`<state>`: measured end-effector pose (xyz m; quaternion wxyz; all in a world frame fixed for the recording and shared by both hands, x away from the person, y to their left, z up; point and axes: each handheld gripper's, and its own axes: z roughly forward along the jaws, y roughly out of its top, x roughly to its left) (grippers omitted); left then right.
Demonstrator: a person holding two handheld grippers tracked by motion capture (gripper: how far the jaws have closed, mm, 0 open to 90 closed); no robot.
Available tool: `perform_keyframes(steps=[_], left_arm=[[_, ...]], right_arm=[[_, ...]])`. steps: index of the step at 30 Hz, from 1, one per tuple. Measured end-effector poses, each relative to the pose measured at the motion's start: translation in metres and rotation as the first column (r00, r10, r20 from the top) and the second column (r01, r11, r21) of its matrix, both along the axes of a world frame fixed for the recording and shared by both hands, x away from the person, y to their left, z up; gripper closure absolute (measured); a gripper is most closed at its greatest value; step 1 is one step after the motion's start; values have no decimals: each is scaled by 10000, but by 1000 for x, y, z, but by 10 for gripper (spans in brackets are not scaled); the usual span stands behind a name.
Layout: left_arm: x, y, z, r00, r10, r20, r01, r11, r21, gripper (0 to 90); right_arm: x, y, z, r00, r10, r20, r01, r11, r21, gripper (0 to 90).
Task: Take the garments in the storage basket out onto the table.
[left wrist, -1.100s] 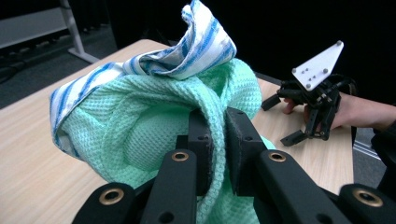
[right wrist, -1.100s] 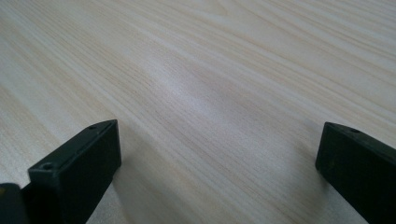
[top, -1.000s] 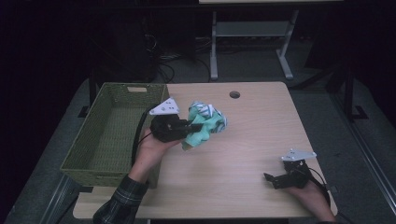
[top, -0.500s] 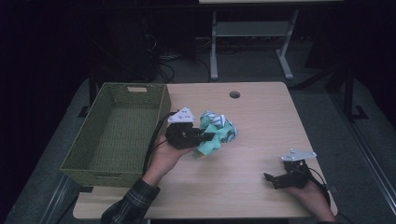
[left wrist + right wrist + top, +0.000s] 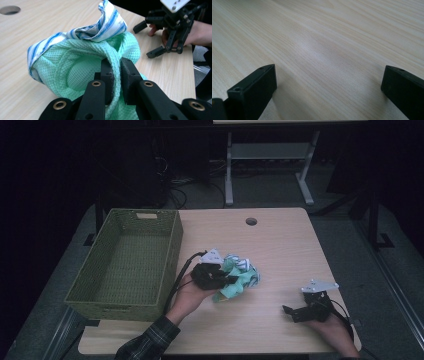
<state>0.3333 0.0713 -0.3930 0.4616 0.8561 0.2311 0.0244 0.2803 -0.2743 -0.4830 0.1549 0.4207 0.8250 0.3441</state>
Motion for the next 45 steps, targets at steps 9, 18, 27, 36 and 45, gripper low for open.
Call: perform_keyframes(steps=[9,18,27,36,45], left_arm=[[-2,-13,-21,9998,-87,-151,92,9995,317,806],[0,-26,-44,9984,-263,-504,305,9960,839,801],[4,-32,-63,9961,-302,-823,405,9911,1266,788],[6,-28,-63,9985,-41,-546,109,9921,1246,573],[5,-5,-34,9997,172,-164,-162,9983,563,456]], right_arm=[[0,0,0,10000,6,0,-6,10000,0,0],[0,0,0,10000,-9,-6,9,10000,9,0],[0,0,0,10000,-6,-4,6,10000,4,0],[0,0,0,10000,0,0,0,10000,2,0],[0,0,0,10000,3,-1,-3,10000,-5,0]])
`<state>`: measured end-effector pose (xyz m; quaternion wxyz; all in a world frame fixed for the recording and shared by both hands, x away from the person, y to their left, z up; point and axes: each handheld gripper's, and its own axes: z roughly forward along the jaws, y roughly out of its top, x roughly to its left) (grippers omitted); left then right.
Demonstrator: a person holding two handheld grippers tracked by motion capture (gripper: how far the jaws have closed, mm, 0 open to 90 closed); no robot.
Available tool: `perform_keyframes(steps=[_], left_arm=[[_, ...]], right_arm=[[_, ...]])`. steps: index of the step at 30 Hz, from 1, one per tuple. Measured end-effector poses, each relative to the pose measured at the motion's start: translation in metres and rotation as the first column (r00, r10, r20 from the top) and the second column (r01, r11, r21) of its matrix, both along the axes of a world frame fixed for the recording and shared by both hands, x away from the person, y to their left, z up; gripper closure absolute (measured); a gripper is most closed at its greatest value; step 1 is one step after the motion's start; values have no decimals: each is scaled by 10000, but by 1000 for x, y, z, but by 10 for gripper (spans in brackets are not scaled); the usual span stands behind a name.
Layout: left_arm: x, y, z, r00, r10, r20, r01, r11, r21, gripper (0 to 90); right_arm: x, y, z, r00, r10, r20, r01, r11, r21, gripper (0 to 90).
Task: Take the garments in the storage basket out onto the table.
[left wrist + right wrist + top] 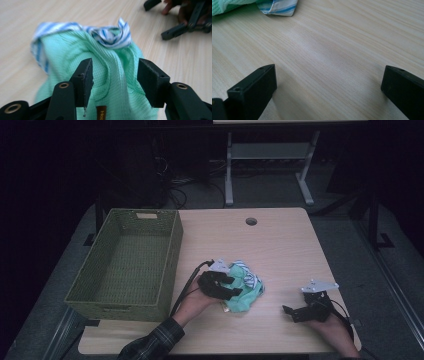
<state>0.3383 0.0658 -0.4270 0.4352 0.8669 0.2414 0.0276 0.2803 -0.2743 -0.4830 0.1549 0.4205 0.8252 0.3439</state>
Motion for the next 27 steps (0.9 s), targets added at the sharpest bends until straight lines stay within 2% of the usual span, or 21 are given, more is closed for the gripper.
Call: perform_keyframes(steps=[1,3,5,9,12,15,21,24,27], left_arm=[[0,3,4,10000,60,35,-60,9999,-110,466],[1,10,10,9996,194,207,-191,9997,-131,551],[3,18,13,9981,445,434,-449,9990,88,617],[9,27,7,9960,868,228,-879,9947,529,774],[12,29,-1,9943,1048,173,-1061,9882,1106,849],[14,28,-9,9919,1264,103,-1265,9803,1515,871],[14,26,-22,9925,1180,-320,-1080,9685,2243,871],[11,25,-26,9935,1016,-514,-867,9677,2365,871],[8,25,-28,9940,899,-625,-734,9708,2283,871]], right_arm=[[0,0,0,10000,-2,1,2,10000,2,0],[0,0,0,10000,-8,-2,8,10000,6,0],[0,0,0,10000,-11,-3,11,10000,15,0],[0,0,0,10000,-9,-3,9,10000,9,0],[0,0,0,10000,-16,-4,16,10000,15,0],[0,0,0,10000,-15,-2,15,10000,14,0],[0,0,0,10000,-11,-5,11,10000,14,0],[0,0,0,10000,-8,-3,8,10000,14,0],[0,0,0,10000,-11,-6,11,10000,17,0]])
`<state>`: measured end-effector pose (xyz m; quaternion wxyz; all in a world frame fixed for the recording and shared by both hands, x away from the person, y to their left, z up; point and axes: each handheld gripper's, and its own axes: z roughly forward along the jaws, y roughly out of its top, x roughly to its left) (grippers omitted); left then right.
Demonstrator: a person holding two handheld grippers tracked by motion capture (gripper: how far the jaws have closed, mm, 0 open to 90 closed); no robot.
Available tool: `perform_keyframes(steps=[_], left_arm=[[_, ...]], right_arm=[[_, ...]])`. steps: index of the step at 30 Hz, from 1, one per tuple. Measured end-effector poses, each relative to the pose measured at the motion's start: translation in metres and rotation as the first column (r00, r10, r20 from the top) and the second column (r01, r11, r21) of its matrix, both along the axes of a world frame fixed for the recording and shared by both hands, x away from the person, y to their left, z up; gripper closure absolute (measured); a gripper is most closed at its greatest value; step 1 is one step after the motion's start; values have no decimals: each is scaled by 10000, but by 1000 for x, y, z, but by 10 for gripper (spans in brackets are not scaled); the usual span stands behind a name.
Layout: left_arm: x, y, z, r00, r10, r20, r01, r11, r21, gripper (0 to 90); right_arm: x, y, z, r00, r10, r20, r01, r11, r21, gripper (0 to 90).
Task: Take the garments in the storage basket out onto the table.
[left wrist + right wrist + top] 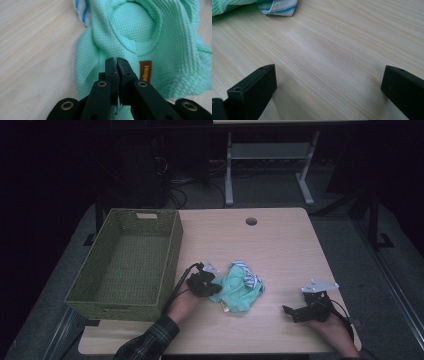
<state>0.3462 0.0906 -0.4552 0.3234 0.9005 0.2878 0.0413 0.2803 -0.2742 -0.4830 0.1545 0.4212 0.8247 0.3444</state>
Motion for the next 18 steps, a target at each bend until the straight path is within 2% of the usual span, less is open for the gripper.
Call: perform_keyframes(steps=[3,4,10,13,18], left_arm=[[-5,-2,-1,9997,-193,-158,192,9998,-59,871],[-7,-3,-2,9997,-148,-194,144,9997,-210,871],[-18,-13,-2,9966,-761,-322,753,9968,-260,866],[-23,-16,0,9966,-805,-172,801,9964,-269,827],[-25,-7,5,9975,-680,192,683,9975,-170,710]], right_arm=[[0,0,0,10000,-1,0,1,10000,-1,0],[0,0,0,10000,0,2,0,10000,-2,0],[0,0,0,10000,-4,-1,4,10000,0,0],[0,0,0,10000,-4,-3,4,10000,-2,0],[0,0,0,10000,0,-1,0,10000,-3,0]])
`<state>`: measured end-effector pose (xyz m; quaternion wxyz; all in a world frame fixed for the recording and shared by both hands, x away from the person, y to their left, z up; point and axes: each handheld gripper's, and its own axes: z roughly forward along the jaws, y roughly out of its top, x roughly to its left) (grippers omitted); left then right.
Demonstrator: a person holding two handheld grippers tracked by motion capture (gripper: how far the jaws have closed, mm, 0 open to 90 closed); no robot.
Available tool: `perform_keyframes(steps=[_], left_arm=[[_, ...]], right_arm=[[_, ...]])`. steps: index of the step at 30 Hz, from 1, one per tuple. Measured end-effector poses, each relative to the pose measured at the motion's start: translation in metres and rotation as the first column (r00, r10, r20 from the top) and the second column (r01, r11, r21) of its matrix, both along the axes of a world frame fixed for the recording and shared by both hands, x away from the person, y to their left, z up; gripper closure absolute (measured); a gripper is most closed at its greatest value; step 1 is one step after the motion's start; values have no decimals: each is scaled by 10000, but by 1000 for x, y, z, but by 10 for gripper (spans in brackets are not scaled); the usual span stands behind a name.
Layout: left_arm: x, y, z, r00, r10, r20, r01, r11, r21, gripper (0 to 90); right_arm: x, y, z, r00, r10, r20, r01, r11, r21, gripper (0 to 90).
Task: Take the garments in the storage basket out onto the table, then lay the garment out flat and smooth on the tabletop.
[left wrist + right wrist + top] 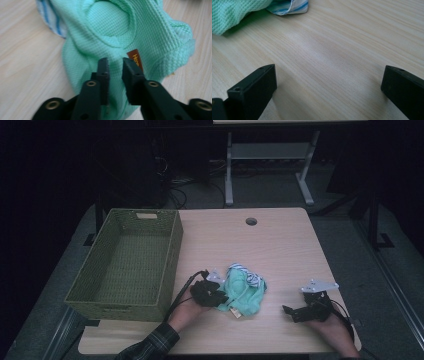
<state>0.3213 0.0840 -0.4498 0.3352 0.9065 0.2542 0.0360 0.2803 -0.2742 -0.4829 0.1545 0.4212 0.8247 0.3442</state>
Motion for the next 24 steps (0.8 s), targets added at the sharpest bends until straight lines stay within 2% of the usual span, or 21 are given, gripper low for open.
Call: perform_keyframes(steps=[1,5,7,8,11,14,20,24], left_arm=[[-1,2,0,9999,157,24,-157,9998,-76,692],[-1,7,-3,10000,78,20,-78,10000,41,613],[-2,6,-5,9999,109,-41,-109,9999,59,602],[-1,6,-6,10000,14,-23,-14,9998,208,602],[-1,5,-8,10000,35,34,-36,9998,220,605],[-1,6,-8,9999,17,106,-20,9997,254,634],[1,7,-8,9997,127,209,-135,9992,386,749],[1,7,-8,9999,92,128,-97,9993,374,823]], right_arm=[[0,0,0,10000,1,2,-1,10000,-1,0],[1,2,3,9998,-17,-204,15,10000,-88,26],[1,2,5,9996,131,-258,-127,9998,134,70],[1,2,7,9996,98,-283,-91,9996,250,75],[2,3,13,9999,153,-46,-151,9992,360,130],[5,5,20,9996,159,233,-172,9983,550,151],[14,17,29,9991,338,262,-358,9963,785,224],[19,26,35,9981,523,312,-548,9947,875,285]])
